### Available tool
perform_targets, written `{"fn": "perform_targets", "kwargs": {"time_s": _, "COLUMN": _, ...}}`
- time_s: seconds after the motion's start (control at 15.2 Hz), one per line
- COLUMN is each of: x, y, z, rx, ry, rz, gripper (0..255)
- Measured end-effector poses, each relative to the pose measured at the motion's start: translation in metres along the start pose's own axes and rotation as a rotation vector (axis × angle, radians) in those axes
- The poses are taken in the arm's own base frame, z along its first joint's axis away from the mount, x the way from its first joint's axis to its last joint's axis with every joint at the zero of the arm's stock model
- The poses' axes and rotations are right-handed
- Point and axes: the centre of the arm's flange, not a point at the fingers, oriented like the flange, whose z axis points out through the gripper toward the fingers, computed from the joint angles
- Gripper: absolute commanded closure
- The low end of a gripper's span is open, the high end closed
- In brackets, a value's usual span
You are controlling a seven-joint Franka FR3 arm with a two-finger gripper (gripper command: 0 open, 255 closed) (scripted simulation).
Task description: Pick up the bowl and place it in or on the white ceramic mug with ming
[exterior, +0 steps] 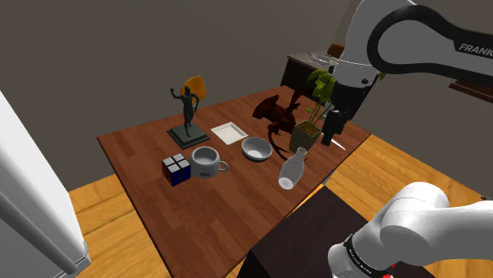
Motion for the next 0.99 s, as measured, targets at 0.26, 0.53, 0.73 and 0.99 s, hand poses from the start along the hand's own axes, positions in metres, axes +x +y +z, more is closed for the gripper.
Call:
{"fn": "perform_targets", "kwargs": {"time_s": 0.26, "x": 0.019, "y": 0.005, "z": 0.018, "rx": -0.001, "ry": 0.005, "rz": 0.003, "gripper": 0}}
{"fn": "perform_targets", "kwargs": {"time_s": 0.53, "x": 0.059, "y": 0.018, "z": 0.047, "rx": -0.005, "ry": 0.018, "rz": 0.008, "gripper": 0}}
{"fn": "perform_targets", "kwargs": {"time_s": 0.73, "x": 0.086, "y": 0.030, "z": 0.070, "rx": -0.007, "ry": 0.030, "rz": 0.013, "gripper": 0}}
{"fn": "perform_targets", "kwargs": {"time_s": 0.99, "x": 0.124, "y": 0.046, "z": 0.103, "rx": -0.011, "ry": 0.043, "rz": 0.018, "gripper": 0}}
